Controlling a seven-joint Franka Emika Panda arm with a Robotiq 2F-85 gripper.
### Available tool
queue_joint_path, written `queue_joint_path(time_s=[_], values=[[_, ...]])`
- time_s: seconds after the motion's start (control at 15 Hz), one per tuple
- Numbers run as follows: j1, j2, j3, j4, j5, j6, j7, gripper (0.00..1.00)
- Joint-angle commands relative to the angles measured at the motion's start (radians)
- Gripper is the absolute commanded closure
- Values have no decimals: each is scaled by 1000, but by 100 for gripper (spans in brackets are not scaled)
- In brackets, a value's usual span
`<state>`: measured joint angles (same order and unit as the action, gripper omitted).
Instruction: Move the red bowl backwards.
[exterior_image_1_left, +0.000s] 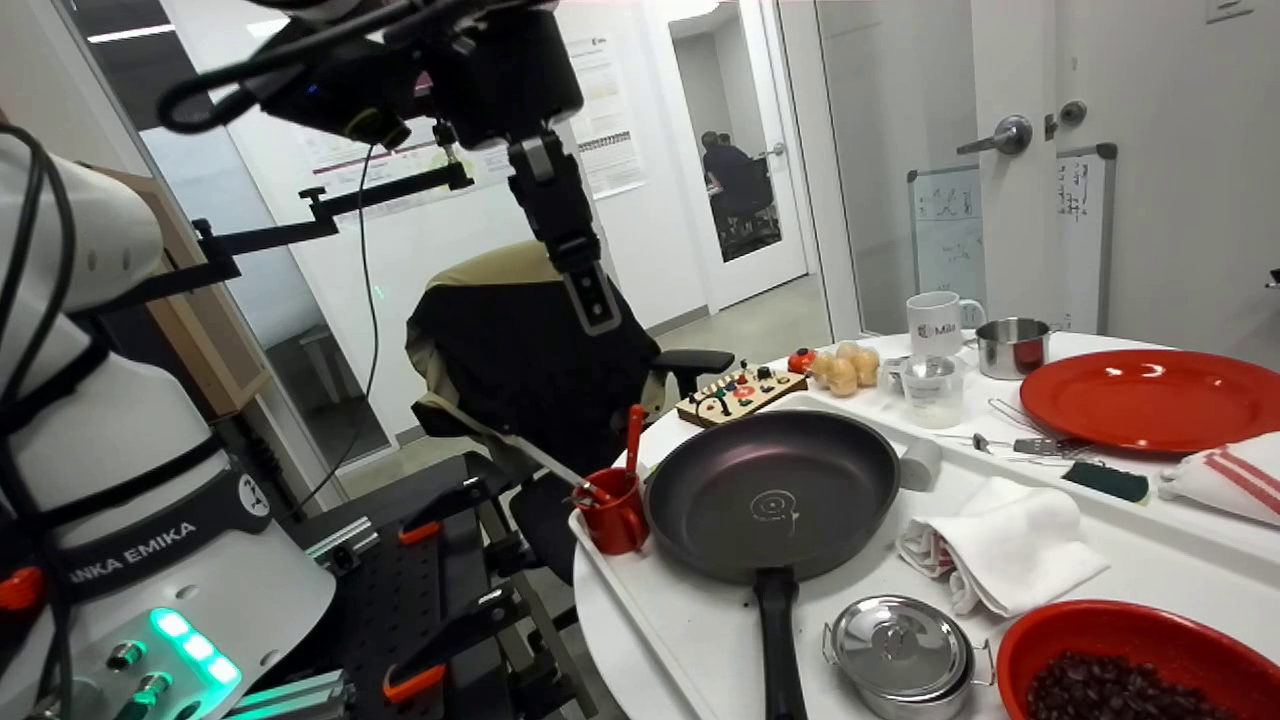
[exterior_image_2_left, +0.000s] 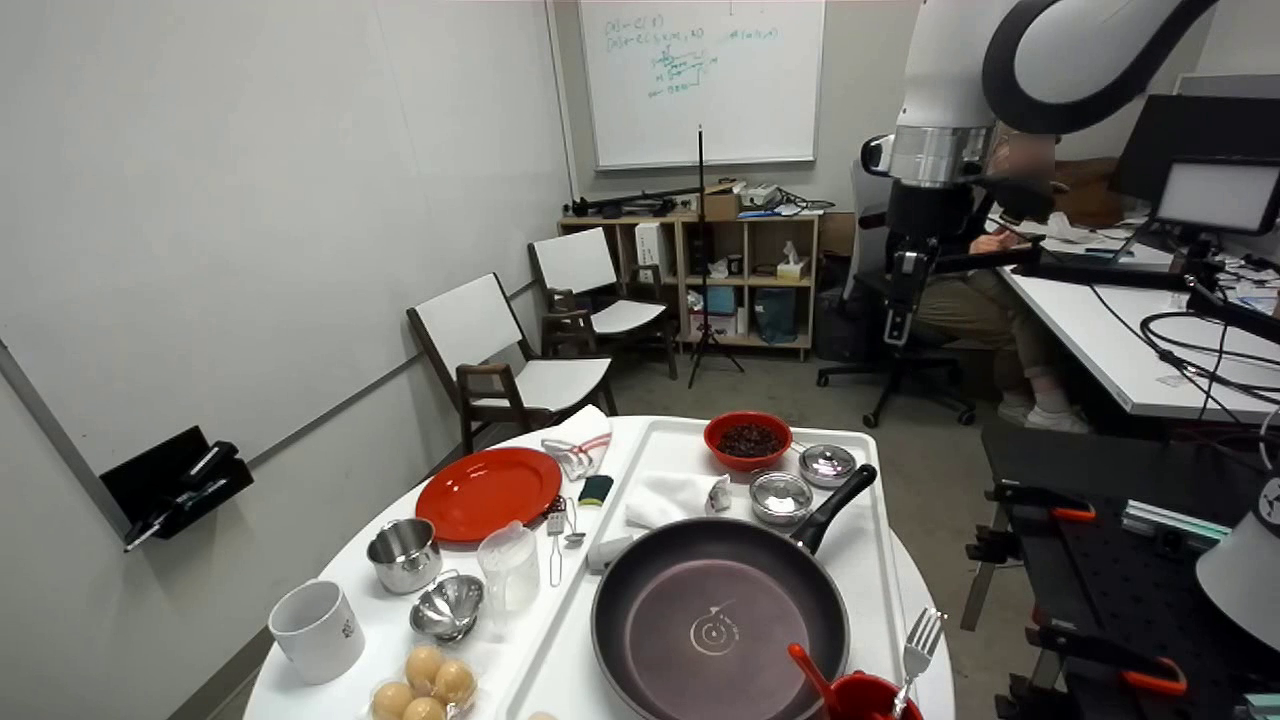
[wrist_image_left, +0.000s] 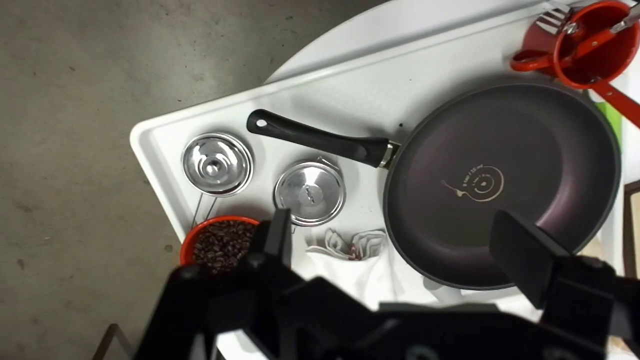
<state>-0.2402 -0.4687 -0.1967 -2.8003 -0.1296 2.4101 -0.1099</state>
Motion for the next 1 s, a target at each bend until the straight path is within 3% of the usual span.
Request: queue_joint_path(time_s=[0.0, 0.53, 0.93], values=[[-30, 110, -67, 1, -19, 99, -94, 0], [-36, 327, -184, 101, 3, 165, -374, 0], [-54, 488, -203, 238, 27, 162, -558, 0]])
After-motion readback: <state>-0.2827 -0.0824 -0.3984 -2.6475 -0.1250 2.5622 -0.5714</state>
